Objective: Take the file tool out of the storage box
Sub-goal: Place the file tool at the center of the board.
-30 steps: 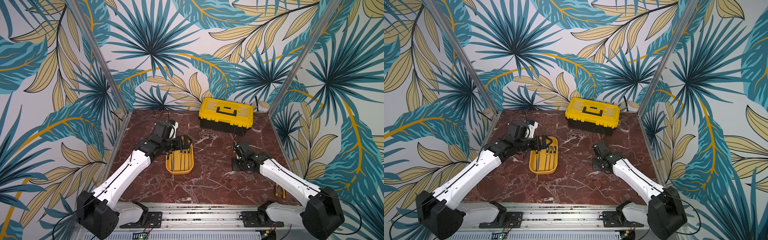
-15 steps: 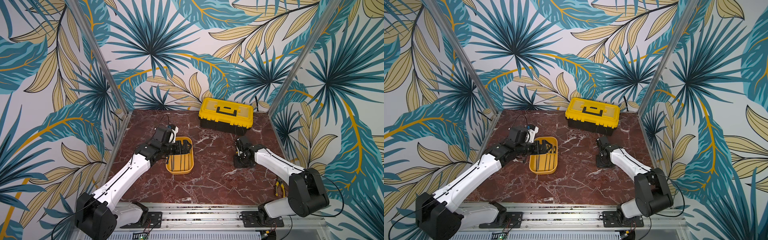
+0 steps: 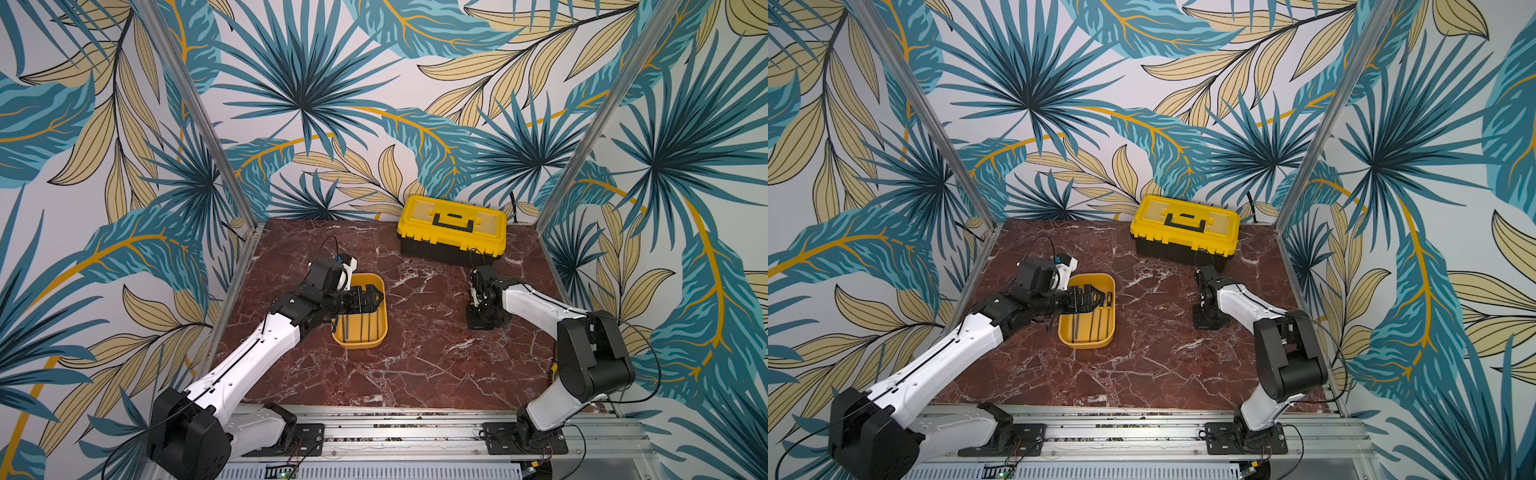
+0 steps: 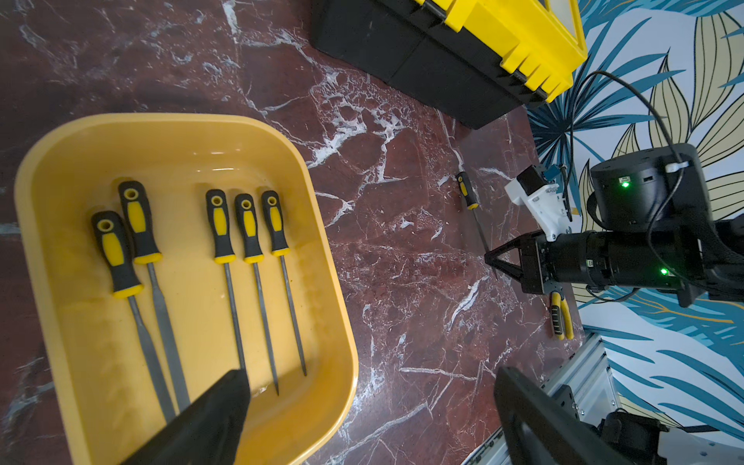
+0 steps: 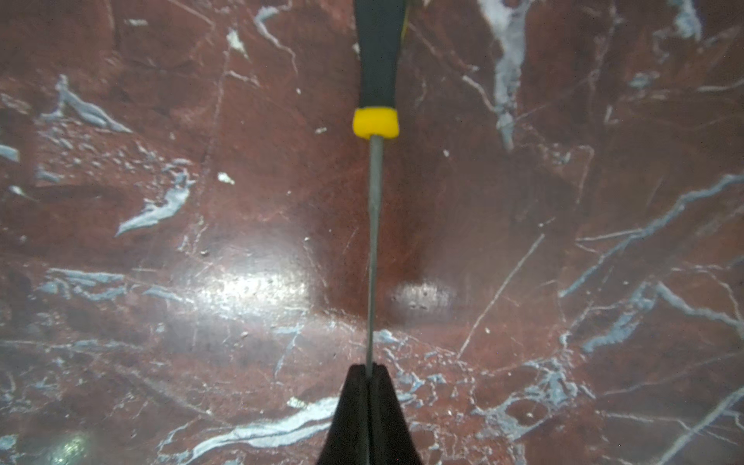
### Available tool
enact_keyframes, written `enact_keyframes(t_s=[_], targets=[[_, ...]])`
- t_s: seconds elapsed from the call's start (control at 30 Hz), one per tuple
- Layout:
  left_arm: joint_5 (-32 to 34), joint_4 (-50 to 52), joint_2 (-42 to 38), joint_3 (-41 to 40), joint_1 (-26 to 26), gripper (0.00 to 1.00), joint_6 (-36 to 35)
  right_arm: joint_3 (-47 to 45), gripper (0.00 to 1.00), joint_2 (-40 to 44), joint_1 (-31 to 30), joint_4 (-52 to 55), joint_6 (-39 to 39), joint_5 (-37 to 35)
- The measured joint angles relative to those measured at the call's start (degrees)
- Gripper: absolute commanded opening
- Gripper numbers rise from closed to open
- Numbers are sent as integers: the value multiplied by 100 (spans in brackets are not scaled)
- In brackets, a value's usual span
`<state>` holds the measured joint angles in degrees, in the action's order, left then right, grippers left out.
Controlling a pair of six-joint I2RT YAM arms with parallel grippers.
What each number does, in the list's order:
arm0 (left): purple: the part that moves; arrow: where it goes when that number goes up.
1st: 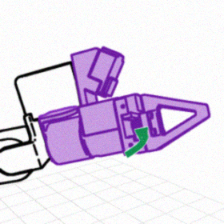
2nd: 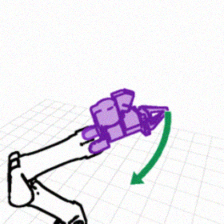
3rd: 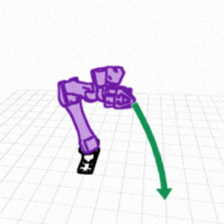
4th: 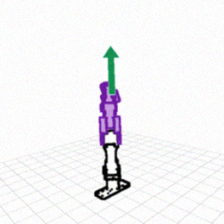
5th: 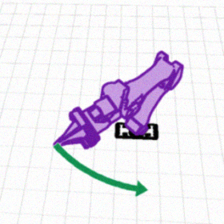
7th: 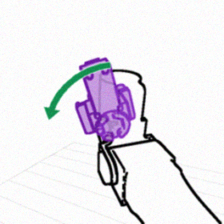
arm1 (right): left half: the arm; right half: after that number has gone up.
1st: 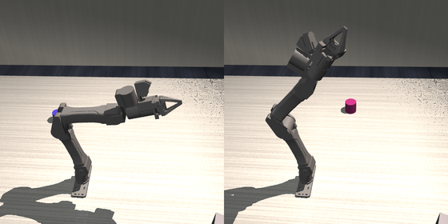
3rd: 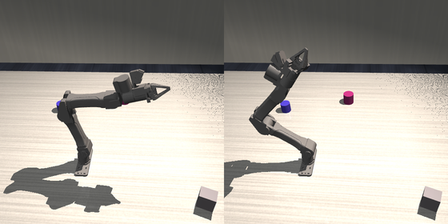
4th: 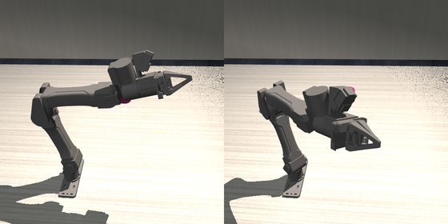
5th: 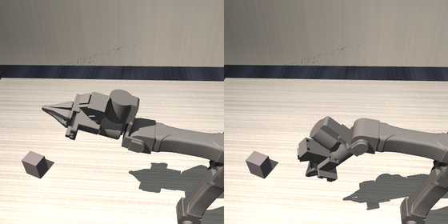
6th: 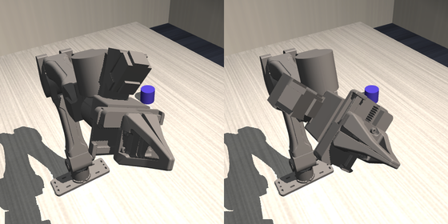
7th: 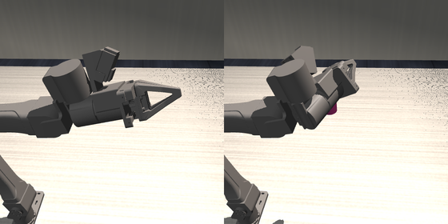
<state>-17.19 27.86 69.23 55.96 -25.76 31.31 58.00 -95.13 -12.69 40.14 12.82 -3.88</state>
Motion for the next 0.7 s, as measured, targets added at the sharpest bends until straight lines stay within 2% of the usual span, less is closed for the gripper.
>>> enact_keyframes(t_s=[0.17,0.7], targets=[[2,-20,0,-11,0,100,-2,4,0,-70,17,-13,-4,31],[155,-9,0,-44,0,100,133,28,11,-284,28,-87,0,31]])
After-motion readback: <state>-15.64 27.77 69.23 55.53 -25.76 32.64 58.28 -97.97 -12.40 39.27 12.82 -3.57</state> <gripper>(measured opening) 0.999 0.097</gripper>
